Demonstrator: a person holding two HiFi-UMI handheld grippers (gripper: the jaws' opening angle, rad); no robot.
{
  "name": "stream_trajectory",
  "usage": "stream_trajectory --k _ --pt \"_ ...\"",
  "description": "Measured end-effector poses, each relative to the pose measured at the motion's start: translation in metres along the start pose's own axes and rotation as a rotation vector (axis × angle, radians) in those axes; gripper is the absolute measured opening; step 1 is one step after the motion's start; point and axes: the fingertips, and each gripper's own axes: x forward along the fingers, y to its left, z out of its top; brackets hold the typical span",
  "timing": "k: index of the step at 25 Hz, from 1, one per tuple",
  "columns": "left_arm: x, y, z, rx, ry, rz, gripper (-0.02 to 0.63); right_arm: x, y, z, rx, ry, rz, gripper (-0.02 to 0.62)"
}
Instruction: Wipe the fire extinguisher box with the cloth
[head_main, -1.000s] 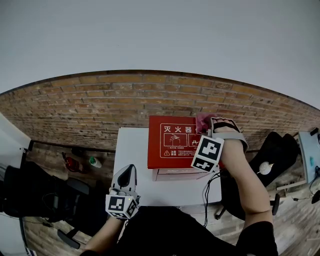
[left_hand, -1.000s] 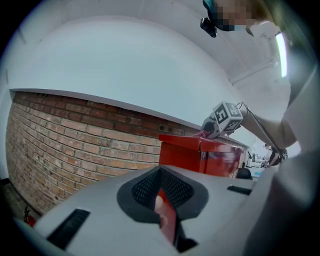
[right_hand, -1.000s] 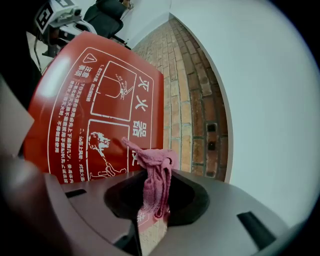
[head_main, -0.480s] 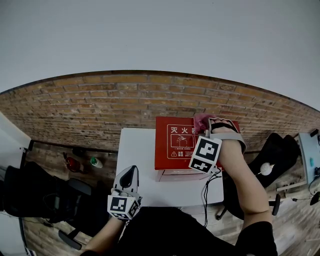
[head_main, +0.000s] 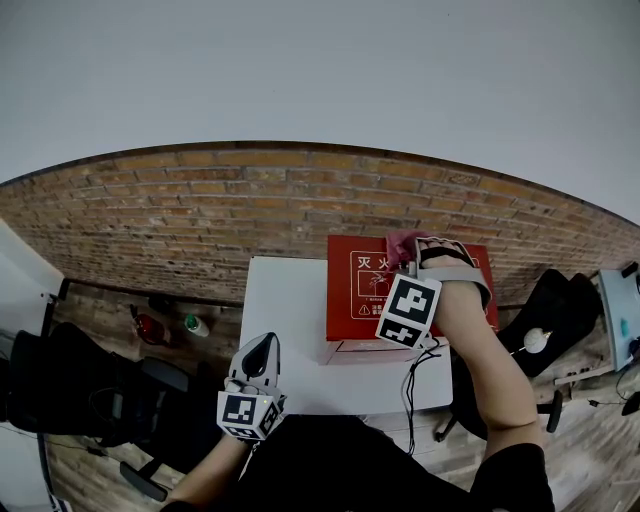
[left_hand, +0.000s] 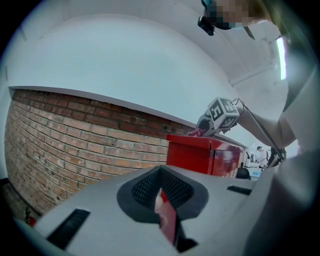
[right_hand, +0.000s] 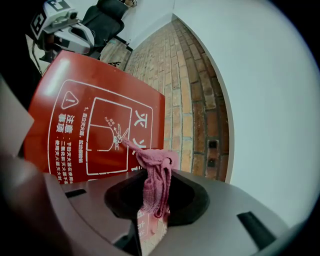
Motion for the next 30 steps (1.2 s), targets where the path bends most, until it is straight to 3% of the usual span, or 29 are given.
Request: stream_trajectory --k 30 --pt "-0.035 0.055 -0.001 -0.017 0.022 -0.009 0.018 -0.022 0.0 0.093 -0.036 -0.024 -0.009 0.1"
